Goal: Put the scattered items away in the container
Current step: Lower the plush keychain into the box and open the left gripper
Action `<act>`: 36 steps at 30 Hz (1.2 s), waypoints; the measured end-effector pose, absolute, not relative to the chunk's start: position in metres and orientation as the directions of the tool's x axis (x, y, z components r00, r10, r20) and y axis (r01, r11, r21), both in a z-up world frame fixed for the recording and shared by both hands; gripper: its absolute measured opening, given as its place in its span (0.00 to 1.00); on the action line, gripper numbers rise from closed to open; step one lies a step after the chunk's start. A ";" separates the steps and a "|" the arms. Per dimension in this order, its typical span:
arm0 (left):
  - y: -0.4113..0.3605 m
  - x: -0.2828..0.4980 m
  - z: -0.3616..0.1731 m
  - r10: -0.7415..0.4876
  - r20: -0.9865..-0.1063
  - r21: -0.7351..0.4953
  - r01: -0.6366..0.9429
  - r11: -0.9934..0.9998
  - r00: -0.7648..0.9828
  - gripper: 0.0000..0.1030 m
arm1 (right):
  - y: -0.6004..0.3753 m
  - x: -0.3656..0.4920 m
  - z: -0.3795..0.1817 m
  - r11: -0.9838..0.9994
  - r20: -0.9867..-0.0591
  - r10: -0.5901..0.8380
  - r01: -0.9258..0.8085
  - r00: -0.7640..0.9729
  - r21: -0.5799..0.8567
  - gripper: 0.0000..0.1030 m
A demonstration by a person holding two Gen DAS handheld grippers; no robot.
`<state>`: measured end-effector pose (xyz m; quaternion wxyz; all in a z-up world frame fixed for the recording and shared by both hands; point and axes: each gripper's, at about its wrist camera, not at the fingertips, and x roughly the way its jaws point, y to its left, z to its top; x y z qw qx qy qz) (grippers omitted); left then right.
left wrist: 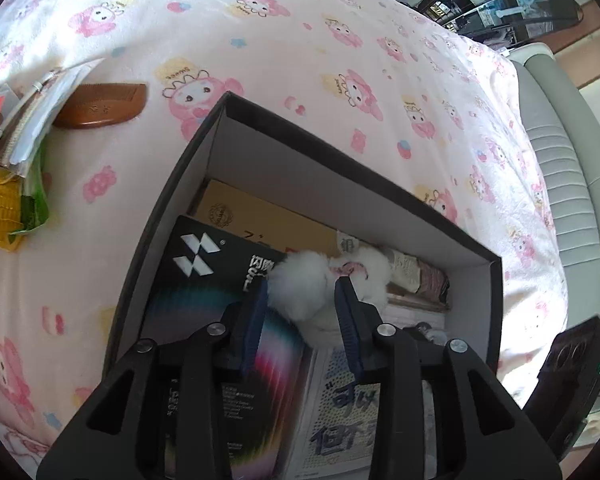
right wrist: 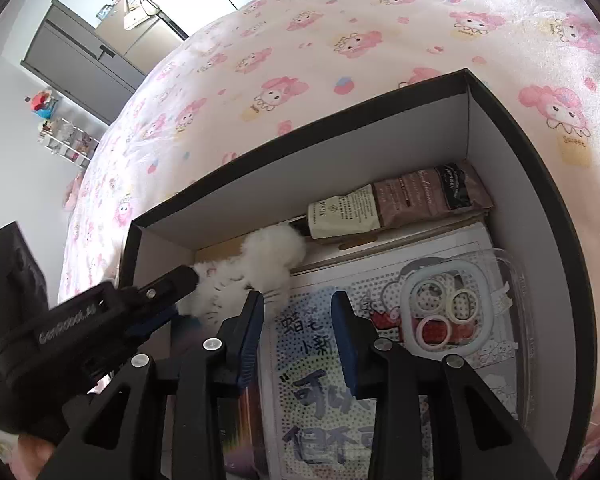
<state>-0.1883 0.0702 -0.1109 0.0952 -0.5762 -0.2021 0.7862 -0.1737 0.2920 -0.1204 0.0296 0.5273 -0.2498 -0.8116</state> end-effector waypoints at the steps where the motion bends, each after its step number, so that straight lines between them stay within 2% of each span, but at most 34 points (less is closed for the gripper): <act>1: 0.069 -0.181 -0.110 0.361 -0.875 -0.408 0.090 -0.909 -0.323 0.34 | 0.293 -0.175 -0.122 -0.873 -0.846 -0.311 -0.222 -0.433 0.435 0.31; 3: 0.068 -0.171 -0.108 0.342 -0.888 -0.387 0.098 -0.917 -0.308 0.34 | 0.293 -0.178 -0.122 -0.883 -0.857 -0.308 -0.211 -0.414 0.419 0.31; 5: 0.068 -0.168 -0.109 0.322 -0.917 -0.350 0.090 -0.932 -0.234 0.32 | 0.289 -0.177 -0.115 -0.921 -0.881 -0.247 -0.186 -0.404 0.343 0.31; 7: 0.069 -0.166 -0.111 0.390 -0.903 -0.405 0.055 -0.913 -0.179 0.33 | 0.284 -0.174 -0.104 -0.955 -0.887 -0.167 -0.154 -0.430 0.255 0.32; 9: 0.079 -0.169 -0.111 0.391 -0.905 -0.397 0.004 -0.918 -0.167 0.33 | 0.283 -0.176 -0.098 -0.964 -0.886 -0.139 -0.143 -0.442 0.222 0.34; 11: 0.087 -0.175 -0.116 0.343 -0.924 -0.346 -0.013 -0.938 -0.166 0.32 | 0.283 -0.182 -0.098 -0.964 -0.889 -0.143 -0.143 -0.434 0.225 0.35; 14: 0.094 -0.190 -0.123 0.365 -0.920 -0.368 -0.007 -0.930 -0.141 0.32 | 0.282 -0.191 -0.109 -0.959 -0.901 -0.181 -0.132 -0.394 0.251 0.35; 17: 0.094 -0.202 -0.124 0.334 -0.927 -0.339 -0.002 -0.941 -0.172 0.32 | 0.279 -0.195 -0.121 -0.961 -0.915 -0.199 -0.115 -0.352 0.253 0.35; 21: 0.086 -0.217 -0.124 0.321 -0.926 -0.336 0.047 -0.941 -0.198 0.32 | 0.286 -0.205 -0.132 -0.952 -0.924 -0.191 -0.169 -0.331 0.257 0.35; 28: 0.073 -0.205 -0.112 0.438 -0.857 -0.456 0.002 -0.890 -0.272 0.32 | 0.295 -0.214 -0.136 -0.923 -0.910 -0.223 -0.223 -0.350 0.313 0.35; 32: 0.076 -0.218 -0.127 0.420 -0.882 -0.435 0.025 -0.900 -0.216 0.32 | 0.296 -0.218 -0.132 -0.885 -0.878 -0.302 -0.234 -0.373 0.403 0.35; 36: 0.085 -0.231 -0.127 0.367 -0.902 -0.382 0.023 -0.924 -0.229 0.32 | 0.289 -0.230 -0.139 -0.919 -0.909 -0.242 -0.221 -0.340 0.328 0.37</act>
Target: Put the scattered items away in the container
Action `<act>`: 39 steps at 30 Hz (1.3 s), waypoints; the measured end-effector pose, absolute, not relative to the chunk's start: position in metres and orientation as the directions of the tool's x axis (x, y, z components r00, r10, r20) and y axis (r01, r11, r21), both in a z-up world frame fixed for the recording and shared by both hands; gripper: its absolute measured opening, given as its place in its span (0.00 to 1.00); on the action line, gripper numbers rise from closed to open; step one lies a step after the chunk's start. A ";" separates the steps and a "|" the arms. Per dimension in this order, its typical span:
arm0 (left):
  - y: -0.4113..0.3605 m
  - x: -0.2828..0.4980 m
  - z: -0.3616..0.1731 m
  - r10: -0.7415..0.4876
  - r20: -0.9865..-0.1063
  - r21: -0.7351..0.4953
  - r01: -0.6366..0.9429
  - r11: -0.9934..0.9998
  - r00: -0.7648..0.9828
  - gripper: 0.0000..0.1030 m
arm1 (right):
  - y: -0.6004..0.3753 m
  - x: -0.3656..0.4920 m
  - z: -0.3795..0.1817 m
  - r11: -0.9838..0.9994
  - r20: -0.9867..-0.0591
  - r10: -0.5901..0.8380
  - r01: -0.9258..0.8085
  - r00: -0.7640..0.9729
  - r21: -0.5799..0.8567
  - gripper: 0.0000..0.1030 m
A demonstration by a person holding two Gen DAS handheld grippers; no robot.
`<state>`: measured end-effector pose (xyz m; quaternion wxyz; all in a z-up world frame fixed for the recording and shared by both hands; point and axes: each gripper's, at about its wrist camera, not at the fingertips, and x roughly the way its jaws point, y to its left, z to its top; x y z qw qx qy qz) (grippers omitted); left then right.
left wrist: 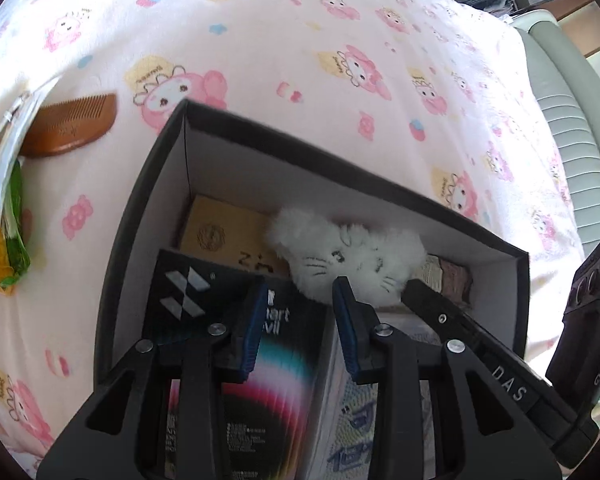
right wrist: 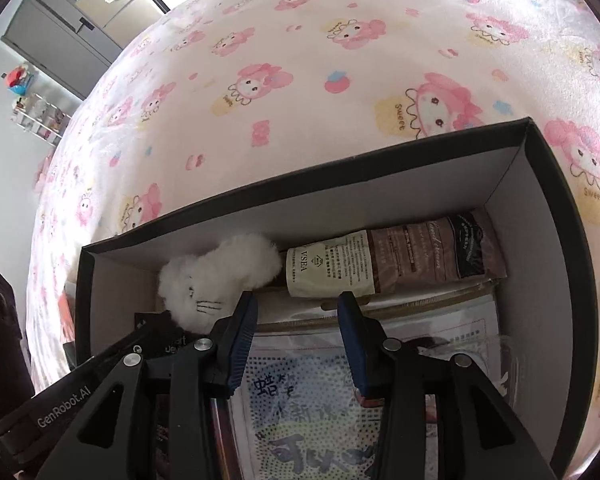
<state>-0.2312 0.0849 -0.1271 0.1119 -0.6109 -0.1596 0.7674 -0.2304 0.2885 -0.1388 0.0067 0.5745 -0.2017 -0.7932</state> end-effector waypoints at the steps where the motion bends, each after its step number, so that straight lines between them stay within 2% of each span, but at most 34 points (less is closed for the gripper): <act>1: 0.085 -0.234 -0.127 0.363 -0.903 -0.379 0.027 -0.925 -0.231 0.32 | 0.288 -0.233 -0.141 -0.917 -0.909 -0.245 -0.223 -0.337 0.330 0.38; 5: 0.081 -0.229 -0.116 0.389 -0.884 -0.397 -0.023 -0.918 -0.259 0.32 | 0.282 -0.232 -0.135 -0.931 -0.912 -0.226 -0.200 -0.343 0.306 0.39; 9: 0.075 -0.224 -0.103 0.455 -0.837 -0.458 -0.066 -0.887 -0.303 0.32 | 0.280 -0.226 -0.107 -0.921 -0.863 -0.252 -0.166 -0.438 0.353 0.39; 15: 0.087 -0.245 -0.136 0.450 -0.864 -0.462 -0.003 -0.887 -0.225 0.34 | 0.280 -0.237 -0.113 -0.903 -0.840 -0.299 -0.149 -0.454 0.402 0.39; 16: 0.089 -0.245 -0.138 0.445 -0.867 -0.456 -0.003 -0.890 -0.225 0.37 | 0.280 -0.235 -0.115 -0.907 -0.845 -0.284 -0.159 -0.453 0.390 0.39; 21: 0.092 -0.247 -0.141 0.439 -0.871 -0.450 0.000 -0.893 -0.220 0.39 | 0.285 -0.233 -0.120 -0.922 -0.881 -0.230 -0.198 -0.413 0.333 0.39; 23: 0.090 -0.244 -0.135 0.459 -0.856 -0.471 -0.008 -0.882 -0.238 0.35 | 0.285 -0.229 -0.122 -0.922 -0.880 -0.231 -0.195 -0.416 0.335 0.39; 27: 0.084 -0.224 -0.101 0.480 -0.813 -0.484 -0.076 -0.872 -0.330 0.36 | 0.281 -0.210 -0.097 -0.938 -0.858 -0.185 -0.176 -0.479 0.300 0.39; 29: 0.081 -0.208 -0.077 0.464 -0.790 -0.459 -0.114 -0.881 -0.401 0.43 | 0.277 -0.197 -0.079 -0.946 -0.849 -0.163 -0.165 -0.502 0.280 0.39; 31: 0.080 -0.190 -0.049 0.423 -0.763 -0.405 -0.148 -0.902 -0.490 0.67 | 0.272 -0.181 -0.058 -0.958 -0.830 -0.118 -0.160 -0.545 0.240 0.42; 32: 0.080 -0.180 -0.034 0.401 -0.743 -0.375 -0.163 -0.913 -0.536 0.72 | 0.270 -0.170 -0.046 -0.962 -0.814 -0.088 -0.162 -0.574 0.218 0.49; 33: 0.077 -0.168 -0.020 0.375 -0.725 -0.341 -0.172 -0.924 -0.578 0.82 | 0.267 -0.160 -0.035 -0.967 -0.798 -0.060 -0.163 -0.600 0.195 0.58; 34: 0.077 -0.157 -0.006 0.346 -0.704 -0.301 -0.180 -0.936 -0.620 0.89 | 0.263 -0.149 -0.024 -0.973 -0.781 -0.039 -0.155 -0.623 0.172 0.63; 38: 0.071 -0.129 0.034 0.275 -0.625 -0.174 -0.213 -0.961 -0.730 0.91 | 0.251 -0.116 0.013 -0.987 -0.742 0.021 -0.132 -0.671 0.092 0.84; 39: 0.067 -0.120 0.041 0.271 -0.616 -0.171 -0.210 -0.963 -0.740 0.91 | 0.248 -0.109 0.021 -0.987 -0.728 0.028 -0.132 -0.685 0.086 0.84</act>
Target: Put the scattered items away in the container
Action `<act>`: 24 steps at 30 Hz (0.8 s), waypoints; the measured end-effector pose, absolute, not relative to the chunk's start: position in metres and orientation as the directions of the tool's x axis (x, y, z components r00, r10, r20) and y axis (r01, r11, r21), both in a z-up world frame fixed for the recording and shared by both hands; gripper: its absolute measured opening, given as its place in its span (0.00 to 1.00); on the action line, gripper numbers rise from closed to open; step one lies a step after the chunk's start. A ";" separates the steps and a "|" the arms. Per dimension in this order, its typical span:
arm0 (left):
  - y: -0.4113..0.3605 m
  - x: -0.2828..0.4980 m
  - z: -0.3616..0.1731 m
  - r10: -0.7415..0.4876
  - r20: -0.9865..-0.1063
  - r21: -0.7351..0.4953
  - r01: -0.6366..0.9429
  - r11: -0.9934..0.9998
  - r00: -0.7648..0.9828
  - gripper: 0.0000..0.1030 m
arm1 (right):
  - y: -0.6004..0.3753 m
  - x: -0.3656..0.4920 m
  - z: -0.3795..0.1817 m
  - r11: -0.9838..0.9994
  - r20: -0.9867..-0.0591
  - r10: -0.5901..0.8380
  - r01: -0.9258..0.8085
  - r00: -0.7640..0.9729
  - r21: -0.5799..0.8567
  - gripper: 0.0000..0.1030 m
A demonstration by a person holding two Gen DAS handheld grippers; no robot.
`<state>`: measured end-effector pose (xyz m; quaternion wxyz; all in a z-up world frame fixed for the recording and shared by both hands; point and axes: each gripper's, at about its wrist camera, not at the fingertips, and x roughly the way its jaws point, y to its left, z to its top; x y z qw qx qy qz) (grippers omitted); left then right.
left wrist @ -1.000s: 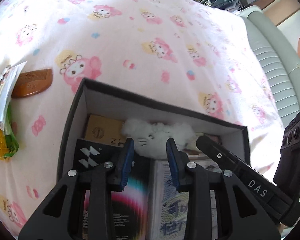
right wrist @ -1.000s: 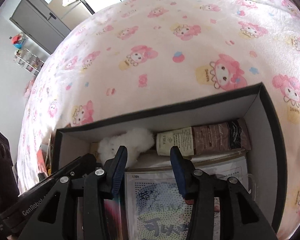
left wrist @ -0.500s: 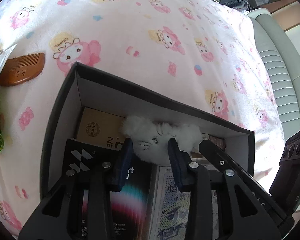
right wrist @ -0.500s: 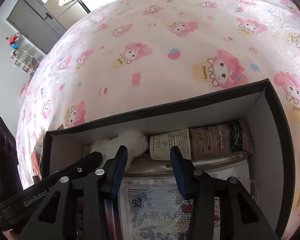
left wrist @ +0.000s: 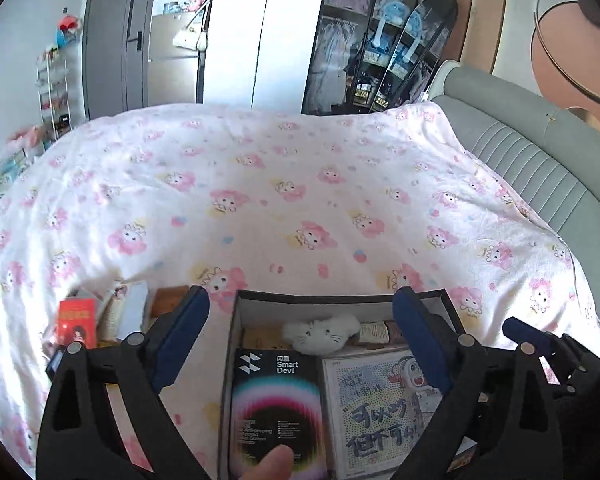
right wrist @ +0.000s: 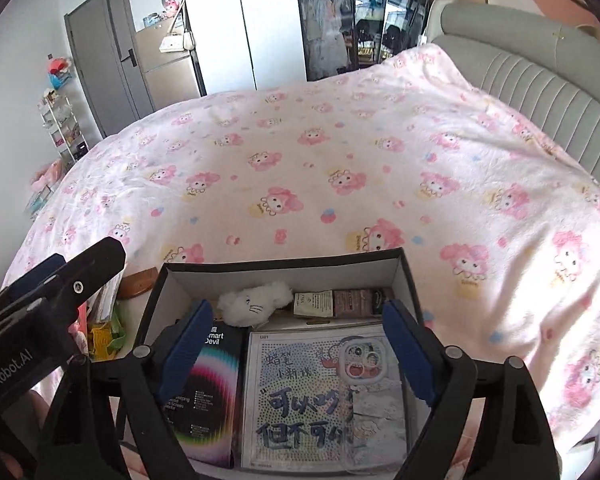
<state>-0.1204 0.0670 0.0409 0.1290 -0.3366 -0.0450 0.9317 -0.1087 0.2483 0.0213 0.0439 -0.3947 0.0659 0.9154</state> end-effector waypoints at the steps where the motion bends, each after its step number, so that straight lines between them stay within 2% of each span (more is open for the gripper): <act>1: 0.060 -0.111 0.047 0.281 -0.605 -0.186 -0.210 -0.960 -0.745 0.92 | 0.247 -0.099 0.029 -0.987 -0.719 0.029 -0.132 -0.695 0.088 0.84; 4: 0.040 -0.080 0.062 0.309 -0.578 -0.233 -0.210 -0.950 -0.755 0.98 | 0.246 -0.072 0.046 -0.985 -0.688 0.009 -0.126 -0.726 0.121 0.84; 8: 0.028 -0.042 0.071 0.274 -0.571 -0.202 -0.192 -0.960 -0.774 0.98 | 0.243 -0.042 0.047 -0.986 -0.689 -0.016 -0.105 -0.724 0.133 0.84; 12: 0.014 -0.019 0.065 0.328 -0.592 -0.283 -0.191 -0.940 -0.737 0.99 | 0.246 -0.018 0.044 -0.980 -0.681 -0.014 -0.124 -0.732 0.154 0.84; 16: 0.012 0.004 0.062 0.234 -0.599 -0.196 -0.143 -0.970 -0.766 0.99 | 0.241 -0.003 0.042 -0.985 -0.678 0.028 -0.135 -0.735 0.106 0.84; 20: 0.003 0.033 0.063 0.297 -0.518 -0.220 -0.210 -0.953 -0.802 0.99 | 0.237 0.008 0.045 -0.986 -0.664 0.037 -0.134 -0.747 0.096 0.84; 24: -0.009 0.040 0.061 0.260 -0.538 -0.209 -0.172 -0.963 -0.802 0.99 | 0.237 0.017 0.049 -0.985 -0.648 0.072 -0.157 -0.758 0.074 0.84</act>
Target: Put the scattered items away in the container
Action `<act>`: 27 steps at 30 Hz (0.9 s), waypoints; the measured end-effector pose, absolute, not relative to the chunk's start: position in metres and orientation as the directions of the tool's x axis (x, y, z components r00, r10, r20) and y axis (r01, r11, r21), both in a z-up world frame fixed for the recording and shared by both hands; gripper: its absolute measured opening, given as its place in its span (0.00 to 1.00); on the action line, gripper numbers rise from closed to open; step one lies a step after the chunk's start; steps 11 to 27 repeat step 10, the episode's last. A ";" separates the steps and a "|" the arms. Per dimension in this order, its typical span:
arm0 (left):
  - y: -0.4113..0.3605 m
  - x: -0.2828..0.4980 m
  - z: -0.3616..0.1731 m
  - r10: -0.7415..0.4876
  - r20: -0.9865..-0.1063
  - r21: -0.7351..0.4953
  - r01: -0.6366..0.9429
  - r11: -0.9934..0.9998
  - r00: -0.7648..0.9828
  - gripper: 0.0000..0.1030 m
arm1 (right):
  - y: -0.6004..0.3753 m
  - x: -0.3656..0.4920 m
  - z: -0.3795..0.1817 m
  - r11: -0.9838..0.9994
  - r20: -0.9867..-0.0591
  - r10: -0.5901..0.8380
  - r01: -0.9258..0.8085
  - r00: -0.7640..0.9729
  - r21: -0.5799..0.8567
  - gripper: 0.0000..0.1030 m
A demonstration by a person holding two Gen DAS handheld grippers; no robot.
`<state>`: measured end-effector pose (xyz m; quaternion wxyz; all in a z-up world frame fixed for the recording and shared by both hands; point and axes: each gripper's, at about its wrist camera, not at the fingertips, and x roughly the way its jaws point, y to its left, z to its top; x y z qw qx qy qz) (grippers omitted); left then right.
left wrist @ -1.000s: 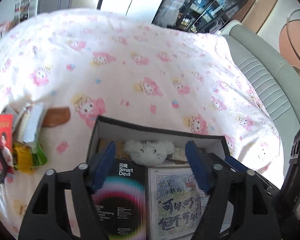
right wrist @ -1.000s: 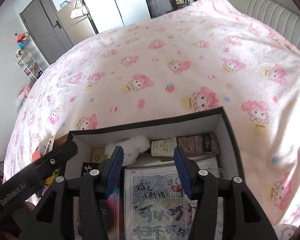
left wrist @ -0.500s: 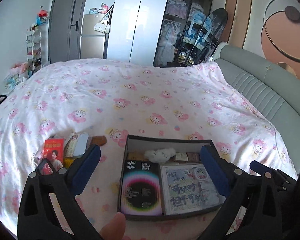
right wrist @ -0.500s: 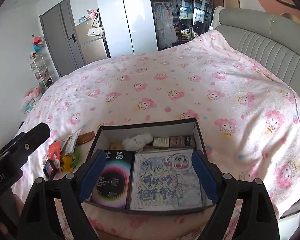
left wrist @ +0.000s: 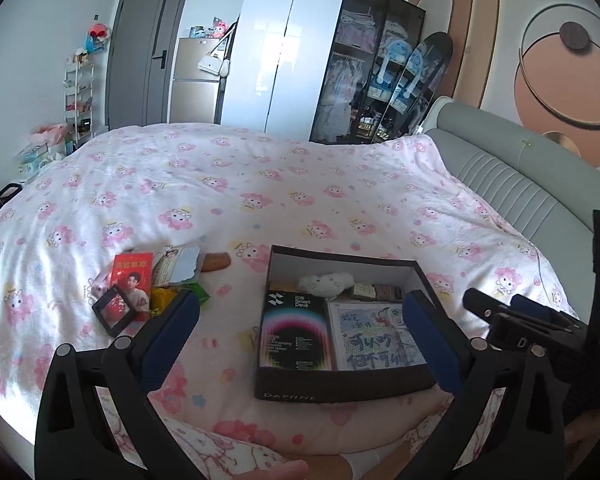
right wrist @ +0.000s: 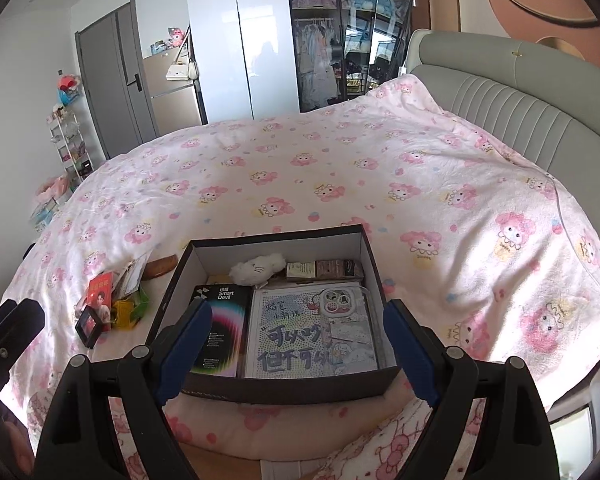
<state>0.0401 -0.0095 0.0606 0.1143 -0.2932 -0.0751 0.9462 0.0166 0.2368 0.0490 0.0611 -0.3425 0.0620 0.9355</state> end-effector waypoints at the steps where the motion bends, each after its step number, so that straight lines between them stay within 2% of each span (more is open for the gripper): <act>1: -0.010 0.039 0.060 0.251 -0.547 -0.202 -0.165 -0.965 -0.799 0.99 | 0.237 0.019 0.050 -0.985 -0.643 0.069 -0.156 -0.763 0.079 0.84; 9: 0.006 0.045 0.055 0.192 -0.568 -0.125 -0.146 -0.981 -0.800 1.00 | 0.234 0.023 0.047 -0.988 -0.651 0.036 -0.126 -0.758 0.091 0.84; 27: 0.008 0.044 0.054 0.191 -0.573 -0.123 -0.148 -0.981 -0.797 1.00 | 0.234 0.024 0.047 -0.988 -0.649 0.037 -0.125 -0.760 0.090 0.84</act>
